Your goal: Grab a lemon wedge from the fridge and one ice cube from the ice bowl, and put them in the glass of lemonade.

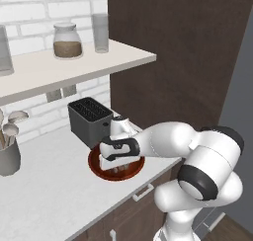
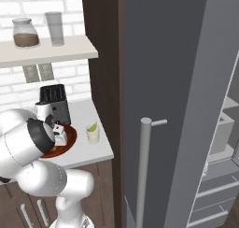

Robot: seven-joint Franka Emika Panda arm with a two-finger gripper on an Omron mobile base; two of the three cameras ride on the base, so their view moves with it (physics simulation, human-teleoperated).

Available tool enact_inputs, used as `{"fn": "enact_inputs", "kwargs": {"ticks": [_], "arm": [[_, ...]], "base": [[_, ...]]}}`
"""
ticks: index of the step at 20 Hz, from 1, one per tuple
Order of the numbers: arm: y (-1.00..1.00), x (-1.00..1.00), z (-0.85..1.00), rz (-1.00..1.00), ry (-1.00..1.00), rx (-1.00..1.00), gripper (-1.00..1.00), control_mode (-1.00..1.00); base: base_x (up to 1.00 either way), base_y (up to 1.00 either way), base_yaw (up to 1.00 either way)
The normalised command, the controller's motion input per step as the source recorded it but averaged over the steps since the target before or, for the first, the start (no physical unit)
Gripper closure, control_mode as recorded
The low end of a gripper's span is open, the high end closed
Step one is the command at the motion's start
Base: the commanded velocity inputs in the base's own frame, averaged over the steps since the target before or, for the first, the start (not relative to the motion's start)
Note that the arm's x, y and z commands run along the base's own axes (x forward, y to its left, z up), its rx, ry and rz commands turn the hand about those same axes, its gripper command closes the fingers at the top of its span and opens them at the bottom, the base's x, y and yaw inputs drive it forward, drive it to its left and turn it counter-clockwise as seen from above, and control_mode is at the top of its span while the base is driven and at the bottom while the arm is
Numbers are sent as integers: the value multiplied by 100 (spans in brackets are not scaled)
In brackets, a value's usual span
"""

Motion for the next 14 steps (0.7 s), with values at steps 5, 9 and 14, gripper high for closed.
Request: {"fn": "enact_inputs", "kwargs": {"ticks": [5, 9, 14], "arm": [[0, 0, 0, 0, 1, 0, 100, -100], [0, 0, 0, 0, 1, 0, 100, -100], [0, -23, 35, 0, -4, 0, 100, -100]], "base": [[0, 0, 0], [0, 0, 0], [0, 0, 0]]}}
